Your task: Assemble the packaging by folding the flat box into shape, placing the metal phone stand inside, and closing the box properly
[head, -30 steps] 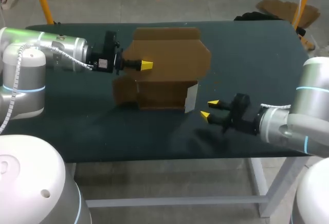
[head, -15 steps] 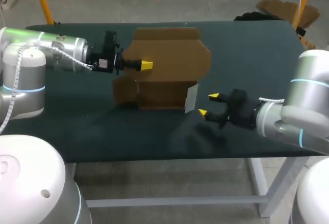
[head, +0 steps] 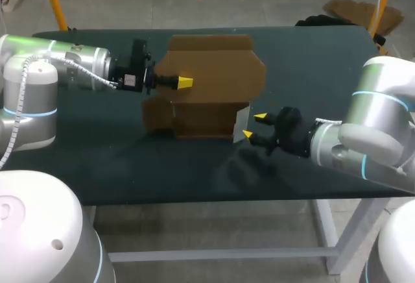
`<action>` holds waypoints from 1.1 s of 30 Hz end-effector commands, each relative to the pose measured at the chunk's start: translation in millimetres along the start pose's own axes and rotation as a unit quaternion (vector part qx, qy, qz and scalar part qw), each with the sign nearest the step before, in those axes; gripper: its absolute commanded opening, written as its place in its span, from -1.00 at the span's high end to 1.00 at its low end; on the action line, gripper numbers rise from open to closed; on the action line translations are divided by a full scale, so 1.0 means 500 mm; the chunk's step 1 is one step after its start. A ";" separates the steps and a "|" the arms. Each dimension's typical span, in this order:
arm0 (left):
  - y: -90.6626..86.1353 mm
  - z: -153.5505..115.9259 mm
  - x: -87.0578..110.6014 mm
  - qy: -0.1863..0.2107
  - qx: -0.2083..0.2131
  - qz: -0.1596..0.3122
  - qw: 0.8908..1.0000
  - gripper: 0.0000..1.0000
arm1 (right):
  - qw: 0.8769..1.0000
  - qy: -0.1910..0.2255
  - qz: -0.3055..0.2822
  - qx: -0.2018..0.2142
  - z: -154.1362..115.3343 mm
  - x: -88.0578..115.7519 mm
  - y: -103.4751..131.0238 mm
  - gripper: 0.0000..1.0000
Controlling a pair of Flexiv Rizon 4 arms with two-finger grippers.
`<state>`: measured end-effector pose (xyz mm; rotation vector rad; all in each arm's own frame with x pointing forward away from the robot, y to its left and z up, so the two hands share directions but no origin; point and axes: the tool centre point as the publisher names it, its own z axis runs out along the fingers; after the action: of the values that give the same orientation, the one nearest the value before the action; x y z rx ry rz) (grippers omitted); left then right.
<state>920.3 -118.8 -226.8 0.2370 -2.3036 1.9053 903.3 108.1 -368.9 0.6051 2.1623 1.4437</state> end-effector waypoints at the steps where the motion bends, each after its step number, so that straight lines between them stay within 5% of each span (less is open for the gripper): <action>1: 0.006 0.002 -0.002 0.001 0.000 0.000 1.000 1.00 | 1.000 -0.018 -0.001 0.001 0.024 0.009 -0.003 0.00; 16: 0.006 0.002 -0.002 0.001 0.000 0.000 1.000 1.00 | 0.997 -0.071 0.017 0.009 0.043 0.013 -0.002 0.00; 33: 0.006 0.002 -0.002 0.001 0.000 0.000 1.000 1.00 | 0.983 -0.177 0.043 0.017 0.050 0.010 -0.001 0.00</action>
<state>920.4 -118.9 -226.9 0.2373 -2.3037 1.9055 913.7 121.2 -376.9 0.7766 2.0927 1.4015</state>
